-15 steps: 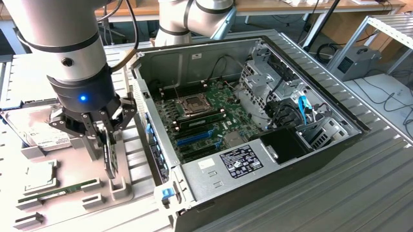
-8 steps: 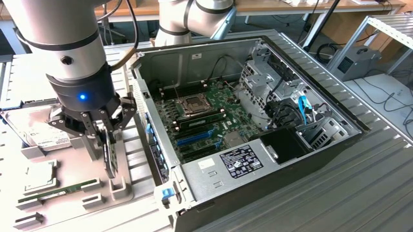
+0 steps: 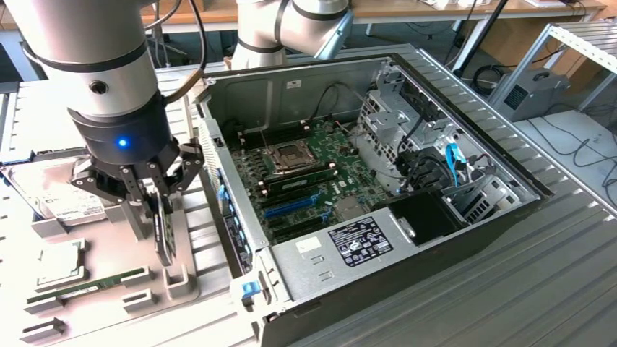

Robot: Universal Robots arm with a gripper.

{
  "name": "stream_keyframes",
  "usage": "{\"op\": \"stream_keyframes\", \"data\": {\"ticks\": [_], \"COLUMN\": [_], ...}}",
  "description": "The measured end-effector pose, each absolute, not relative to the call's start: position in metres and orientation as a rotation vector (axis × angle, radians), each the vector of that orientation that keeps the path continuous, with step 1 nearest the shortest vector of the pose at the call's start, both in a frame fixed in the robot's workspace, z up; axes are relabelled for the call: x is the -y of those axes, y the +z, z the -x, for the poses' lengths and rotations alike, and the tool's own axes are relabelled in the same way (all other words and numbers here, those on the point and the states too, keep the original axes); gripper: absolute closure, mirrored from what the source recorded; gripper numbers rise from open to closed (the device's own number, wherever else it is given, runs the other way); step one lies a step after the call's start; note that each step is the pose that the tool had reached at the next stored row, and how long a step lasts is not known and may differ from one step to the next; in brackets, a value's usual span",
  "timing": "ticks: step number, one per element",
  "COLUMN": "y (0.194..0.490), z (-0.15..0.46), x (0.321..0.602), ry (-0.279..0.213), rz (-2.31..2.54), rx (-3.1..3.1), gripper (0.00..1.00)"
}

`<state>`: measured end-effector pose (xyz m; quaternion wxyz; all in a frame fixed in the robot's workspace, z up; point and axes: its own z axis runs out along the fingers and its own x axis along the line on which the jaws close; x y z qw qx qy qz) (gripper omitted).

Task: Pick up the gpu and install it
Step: 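Pick up the gpu and move the gpu toward the slot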

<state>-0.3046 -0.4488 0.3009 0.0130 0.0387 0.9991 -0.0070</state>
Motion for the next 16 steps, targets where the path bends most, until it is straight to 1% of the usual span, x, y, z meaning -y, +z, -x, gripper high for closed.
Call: {"op": "stream_keyframes", "data": {"ticks": [16], "y": [0.3066], "z": [0.3046], "x": [0.4488], "ry": [-0.022], "rz": [-0.120], "rx": [-3.113], "gripper": [0.74]}}
